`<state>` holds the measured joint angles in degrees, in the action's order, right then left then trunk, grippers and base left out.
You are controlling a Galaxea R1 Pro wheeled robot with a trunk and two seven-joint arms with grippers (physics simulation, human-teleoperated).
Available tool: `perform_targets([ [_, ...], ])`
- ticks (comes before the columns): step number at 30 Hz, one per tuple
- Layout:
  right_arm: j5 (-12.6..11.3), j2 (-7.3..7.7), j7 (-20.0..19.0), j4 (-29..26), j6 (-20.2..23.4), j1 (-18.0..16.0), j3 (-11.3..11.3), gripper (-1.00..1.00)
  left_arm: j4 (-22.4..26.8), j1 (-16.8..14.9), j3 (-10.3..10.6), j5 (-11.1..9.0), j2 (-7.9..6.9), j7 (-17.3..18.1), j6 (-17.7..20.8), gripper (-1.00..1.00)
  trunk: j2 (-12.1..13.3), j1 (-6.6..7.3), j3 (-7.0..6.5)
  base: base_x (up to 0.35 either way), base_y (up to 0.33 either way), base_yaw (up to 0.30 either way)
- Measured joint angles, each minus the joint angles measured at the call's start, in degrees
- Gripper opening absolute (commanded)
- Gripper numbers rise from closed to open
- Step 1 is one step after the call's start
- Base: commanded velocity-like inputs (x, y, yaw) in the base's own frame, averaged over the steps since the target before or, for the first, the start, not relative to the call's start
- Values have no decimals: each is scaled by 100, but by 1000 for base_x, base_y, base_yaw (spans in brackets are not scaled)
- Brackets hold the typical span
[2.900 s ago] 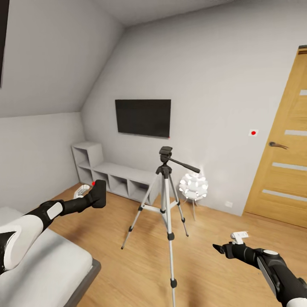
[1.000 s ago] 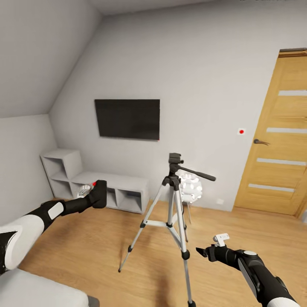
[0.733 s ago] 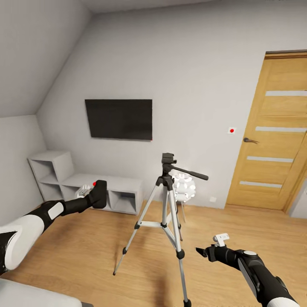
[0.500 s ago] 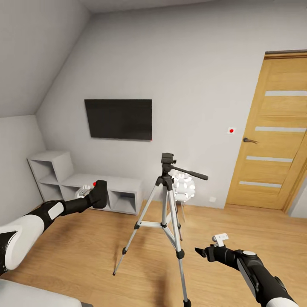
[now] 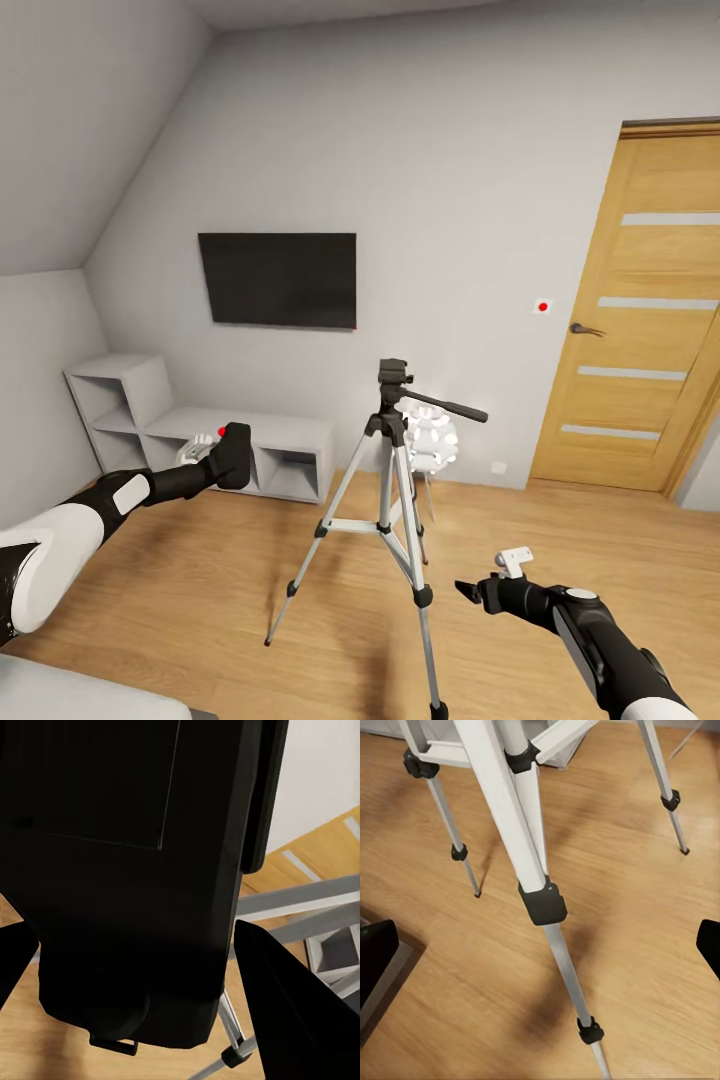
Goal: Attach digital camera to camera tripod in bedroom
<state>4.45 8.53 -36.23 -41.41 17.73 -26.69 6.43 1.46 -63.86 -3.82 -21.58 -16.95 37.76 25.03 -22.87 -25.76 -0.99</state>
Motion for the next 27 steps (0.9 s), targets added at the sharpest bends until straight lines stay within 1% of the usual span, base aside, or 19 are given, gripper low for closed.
perform_targets([
  [14, 40, -13, 2, 2, 4, 3, -11, 100, 0, -2, -1, -9, 0, -18, 0, -100, 0, 0, 0, 1, 0, 0],
  [16, 40, -13, 2, 1, 4, 2, -11, 100, 0, -2, -2, -10, -2, -15, 1, -100, -1, 1, 0, 114, 0, 0],
  [22, 47, -13, -5, 0, 1, 2, -11, 100, 0, 0, 0, -3, 0, -6, 0, -100, 0, 3, 0, 268, 0, 0],
  [27, 49, -15, -6, 0, -12, 3, -11, 100, 0, -1, -1, -3, 0, -4, 0, -100, 0, 1, 0, 85, 0, 0],
])
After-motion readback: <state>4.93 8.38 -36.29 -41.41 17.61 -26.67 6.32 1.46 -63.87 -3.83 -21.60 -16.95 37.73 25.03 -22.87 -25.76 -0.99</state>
